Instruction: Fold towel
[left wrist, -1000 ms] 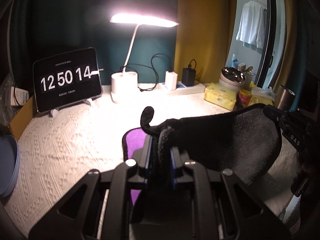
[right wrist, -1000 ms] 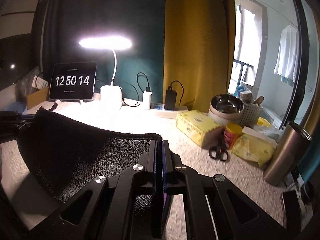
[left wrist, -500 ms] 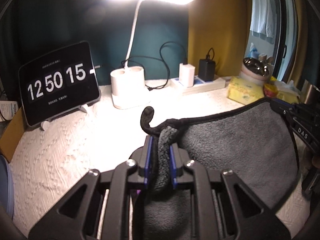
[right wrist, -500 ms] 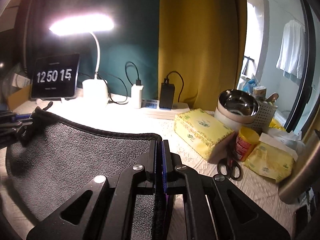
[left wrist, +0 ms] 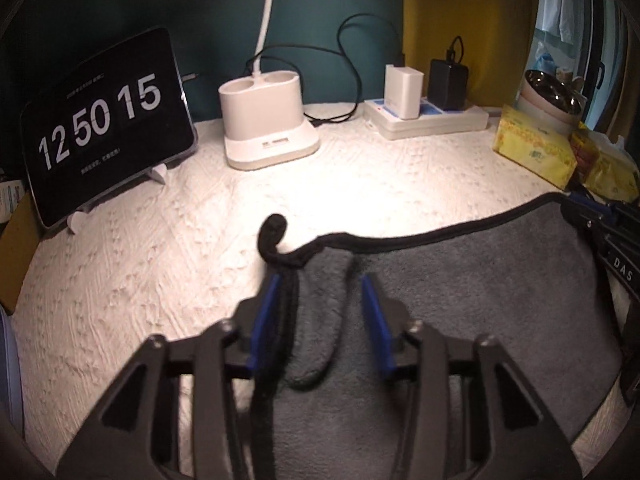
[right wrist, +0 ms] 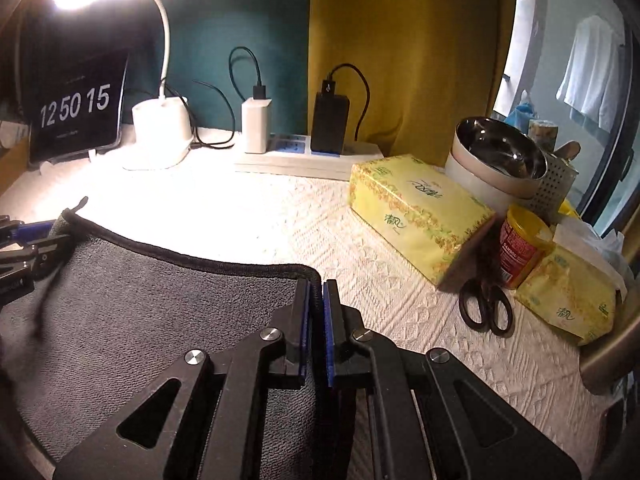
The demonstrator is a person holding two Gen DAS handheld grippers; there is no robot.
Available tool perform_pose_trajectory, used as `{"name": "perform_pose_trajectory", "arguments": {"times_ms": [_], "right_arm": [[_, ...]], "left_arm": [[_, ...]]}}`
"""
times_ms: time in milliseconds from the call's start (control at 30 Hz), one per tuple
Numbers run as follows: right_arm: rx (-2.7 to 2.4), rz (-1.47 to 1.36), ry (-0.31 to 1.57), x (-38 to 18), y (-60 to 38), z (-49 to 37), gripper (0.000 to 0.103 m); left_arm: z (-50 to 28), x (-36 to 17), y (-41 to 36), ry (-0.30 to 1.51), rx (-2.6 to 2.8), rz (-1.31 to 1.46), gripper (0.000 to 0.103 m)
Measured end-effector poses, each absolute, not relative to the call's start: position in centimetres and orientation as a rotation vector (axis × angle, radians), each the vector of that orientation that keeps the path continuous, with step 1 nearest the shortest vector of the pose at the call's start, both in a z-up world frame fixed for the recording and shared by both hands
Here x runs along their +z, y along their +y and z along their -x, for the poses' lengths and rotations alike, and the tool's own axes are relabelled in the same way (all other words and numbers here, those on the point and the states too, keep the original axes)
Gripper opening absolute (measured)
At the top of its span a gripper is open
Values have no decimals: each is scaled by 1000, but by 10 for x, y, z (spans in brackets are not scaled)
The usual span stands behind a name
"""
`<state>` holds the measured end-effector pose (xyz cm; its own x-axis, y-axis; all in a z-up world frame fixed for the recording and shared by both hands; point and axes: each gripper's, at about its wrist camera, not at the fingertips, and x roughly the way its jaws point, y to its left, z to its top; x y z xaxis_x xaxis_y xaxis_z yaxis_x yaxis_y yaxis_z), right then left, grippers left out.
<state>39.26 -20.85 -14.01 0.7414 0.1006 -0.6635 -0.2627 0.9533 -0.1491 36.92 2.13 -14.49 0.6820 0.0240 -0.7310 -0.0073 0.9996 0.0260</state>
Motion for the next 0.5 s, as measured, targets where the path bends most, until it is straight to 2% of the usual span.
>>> {"name": "perform_pose_trajectory", "arguments": {"times_ms": [33, 67, 100, 300, 500], "right_arm": [[200, 240, 709, -140, -209, -392, 17], [198, 240, 710, -140, -209, -391, 26], [195, 239, 712, -140, -208, -390, 35], [186, 238, 718, -136, -208, -378, 51], [178, 223, 699, -121, -212, -353, 55]], "left_arm": [[-368, -143, 22, 817, 20, -16, 75], [-366, -140, 23, 813, 20, -8, 82], [-364, -138, 24, 808, 21, -3, 83], [-350, -132, 26, 814, 33, 15, 86], [-325, -119, 23, 790, 25, 31, 87]]}}
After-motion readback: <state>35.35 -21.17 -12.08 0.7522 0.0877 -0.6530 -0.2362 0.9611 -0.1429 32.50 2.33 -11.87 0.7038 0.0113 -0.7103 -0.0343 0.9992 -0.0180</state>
